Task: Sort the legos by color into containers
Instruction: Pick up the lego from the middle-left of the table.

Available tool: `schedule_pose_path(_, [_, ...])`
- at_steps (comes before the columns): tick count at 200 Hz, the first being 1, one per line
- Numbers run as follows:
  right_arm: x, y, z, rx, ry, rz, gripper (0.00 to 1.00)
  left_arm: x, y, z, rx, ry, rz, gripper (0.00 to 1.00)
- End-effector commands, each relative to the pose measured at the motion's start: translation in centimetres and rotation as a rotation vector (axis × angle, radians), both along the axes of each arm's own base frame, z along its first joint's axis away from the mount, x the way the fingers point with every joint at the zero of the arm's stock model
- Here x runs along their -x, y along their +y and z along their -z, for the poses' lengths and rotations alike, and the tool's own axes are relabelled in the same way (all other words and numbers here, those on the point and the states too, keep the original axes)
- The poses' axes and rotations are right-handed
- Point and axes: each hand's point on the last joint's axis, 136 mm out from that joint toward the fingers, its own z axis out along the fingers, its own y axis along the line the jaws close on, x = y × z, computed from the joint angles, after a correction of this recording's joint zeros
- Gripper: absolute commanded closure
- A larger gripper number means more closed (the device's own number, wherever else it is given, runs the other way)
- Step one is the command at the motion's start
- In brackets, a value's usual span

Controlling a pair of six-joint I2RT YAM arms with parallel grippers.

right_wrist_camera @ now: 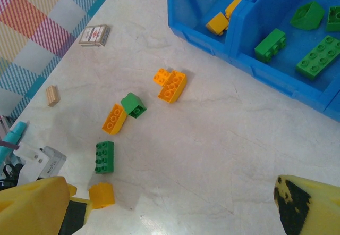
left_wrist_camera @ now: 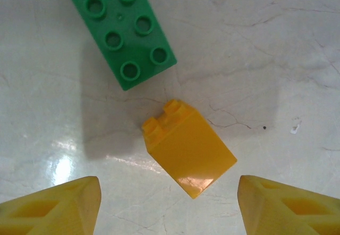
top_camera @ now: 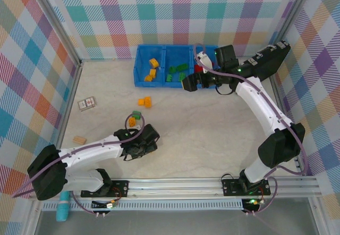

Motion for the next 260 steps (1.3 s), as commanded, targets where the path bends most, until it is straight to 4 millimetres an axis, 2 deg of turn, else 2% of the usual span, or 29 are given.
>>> schedule_pose_path(1, [0.6,0.0,-0.1,0.006,-0.021,-0.017,0.01,0.9,-0.1,1.4,0.024,0.074,-0.107,0.31])
schedule_pose_path(29, [0.8,-0.2,-0.1,0.014,-0.026,-0.019,0.01,0.2,-0.8,2.1,0.036,0.073,-0.123,0.31])
schedule_pose_path(59, [1.3,-0.6,0.1,0.03,-0.026,-0.02,0.01,-0.8,-0.8,1.5,0.044,0.023,-0.157,0.31])
schedule_pose_path(117, [1.4,-0.8,0.3,0.043,-0.035,-0.018,0.01,-0.9,-0.9,3.3,0.058,0.057,-0.185,0.32])
schedule_pose_path(177, [1.2,-1.1,0.5,0.068,-0.043,-0.016,0.01,-1.4,-0.5,4.0,0.051,0.062,-0.222,0.34])
schedule_pose_path(221, [1.0,-1.2,0.7,0.081,-0.044,-0.013,0.01,-1.5,0.1,4.4,0.043,0.069,-0.244,0.48])
schedule_pose_path(260, [0.8,-1.4,1.0,0.092,-0.043,-0.005,0.01,-1.8,0.2,3.9,0.026,0.07,-0.223,0.71])
